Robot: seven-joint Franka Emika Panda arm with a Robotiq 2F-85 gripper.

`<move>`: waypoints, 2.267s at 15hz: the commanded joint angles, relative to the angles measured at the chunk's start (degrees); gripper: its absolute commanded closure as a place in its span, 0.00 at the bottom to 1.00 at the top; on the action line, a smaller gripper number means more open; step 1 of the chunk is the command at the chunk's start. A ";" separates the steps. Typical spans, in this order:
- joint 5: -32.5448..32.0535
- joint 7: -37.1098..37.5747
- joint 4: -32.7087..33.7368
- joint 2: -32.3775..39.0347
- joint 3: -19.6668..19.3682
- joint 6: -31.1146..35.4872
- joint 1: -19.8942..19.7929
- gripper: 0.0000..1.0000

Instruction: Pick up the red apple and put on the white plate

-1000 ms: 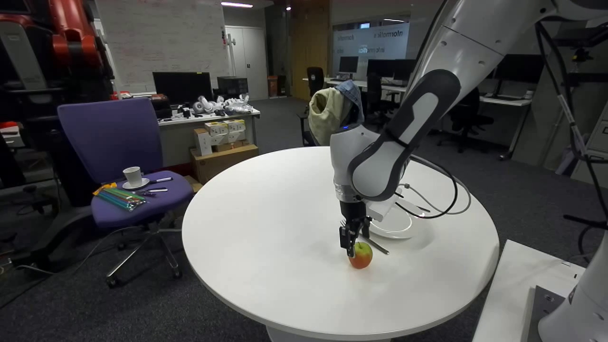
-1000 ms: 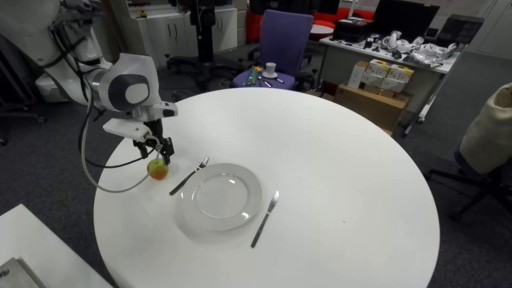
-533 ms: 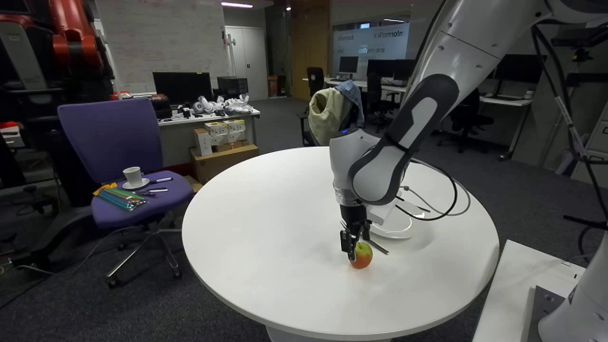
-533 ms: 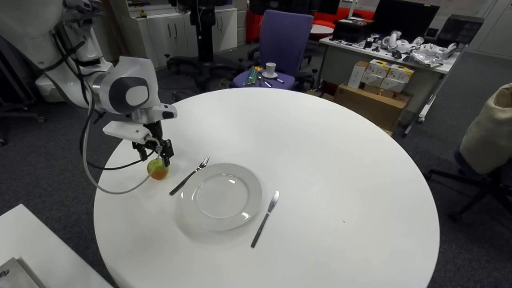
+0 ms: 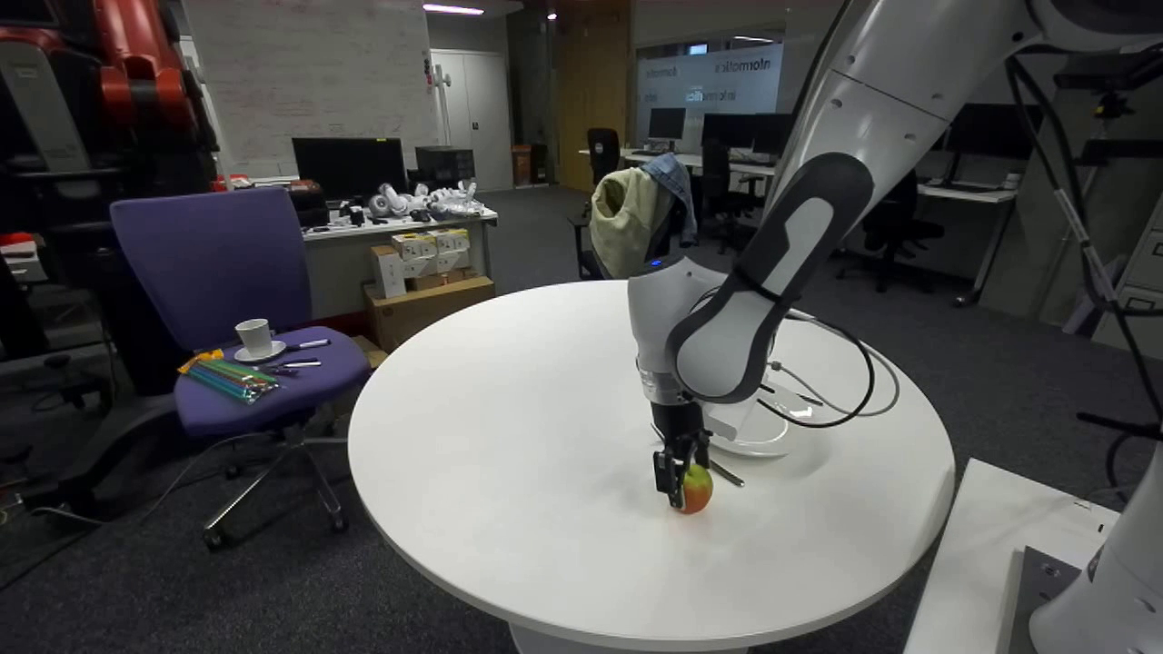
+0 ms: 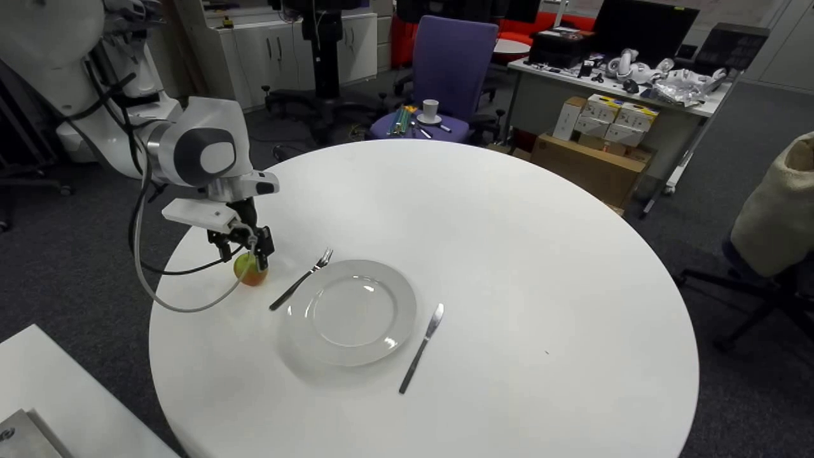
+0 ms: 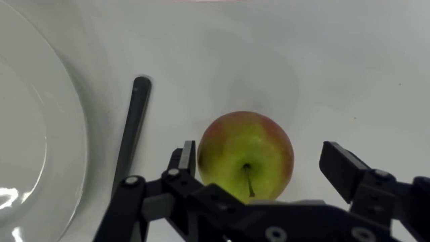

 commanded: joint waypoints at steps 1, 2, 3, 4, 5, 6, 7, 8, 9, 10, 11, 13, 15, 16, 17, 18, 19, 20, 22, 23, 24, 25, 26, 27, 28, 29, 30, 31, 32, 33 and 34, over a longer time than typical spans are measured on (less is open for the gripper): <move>-2.99 1.79 -0.78 0.19 -1.44 1.86 1.17 0.00; -3.36 1.80 -0.84 0.30 -1.58 1.90 1.17 0.00; -3.70 1.90 -0.90 0.40 -1.81 1.88 1.22 0.00; -4.01 1.99 -0.95 0.52 -2.09 1.87 1.27 0.00; -4.40 2.12 -0.99 0.61 -2.45 1.92 1.40 0.00; -4.65 2.14 -0.99 0.69 -2.69 1.93 1.41 0.00; -5.11 2.31 -0.97 0.71 -2.97 2.07 1.47 0.00; -5.52 2.30 -1.04 0.70 -3.13 2.69 1.46 0.00; -6.07 2.46 -1.09 0.67 -3.33 3.29 1.57 0.00; -6.40 2.31 -1.27 0.65 -3.39 4.67 1.59 0.00; -6.75 2.27 -1.50 0.63 -3.50 6.34 1.67 0.00; -7.05 2.28 -1.98 0.66 -3.71 9.94 1.85 0.00; -7.05 2.11 -2.48 0.78 -3.97 13.12 2.10 0.00; -6.86 1.96 -2.66 0.86 -4.04 14.12 2.18 0.00; -6.52 1.80 -2.80 0.94 -4.01 14.56 2.26 0.00; -6.34 1.65 -2.95 0.98 -4.07 14.98 2.41 0.00; -6.03 1.48 -3.00 0.98 -3.99 14.72 2.51 0.00; -5.84 1.26 -3.12 0.96 -3.83 14.54 2.48 0.00; -5.56 1.05 -3.25 0.82 -3.64 13.72 2.50 0.00; -5.57 1.04 -3.35 0.74 -3.66 13.42 2.58 0.00; -5.55 1.02 -3.51 0.61 -3.65 13.21 2.63 0.00; -5.55 0.98 -3.62 0.54 -3.66 13.02 2.65 0.00; -5.36 0.78 -3.72 0.51 -3.51 12.84 2.50 0.00; -5.43 0.80 -3.80 0.48 -3.58 12.68 2.54 0.00; -5.41 0.76 -3.83 0.45 -3.56 12.52 2.52 0.00; -5.44 0.74 -3.87 0.44 -3.58 12.49 2.52 0.00; -5.45 0.74 -3.88 0.46 -3.60 12.48 2.50 0.00; -5.44 0.71 -3.91 0.46 -3.60 12.46 2.49 0.00; -5.27 0.57 -3.89 0.51 -3.48 12.37 2.36 0.00; -5.14 0.53 -3.87 0.54 -3.41 12.13 2.30 0.00; -4.58 0.25 -3.76 0.58 -3.06 11.37 2.00 0.00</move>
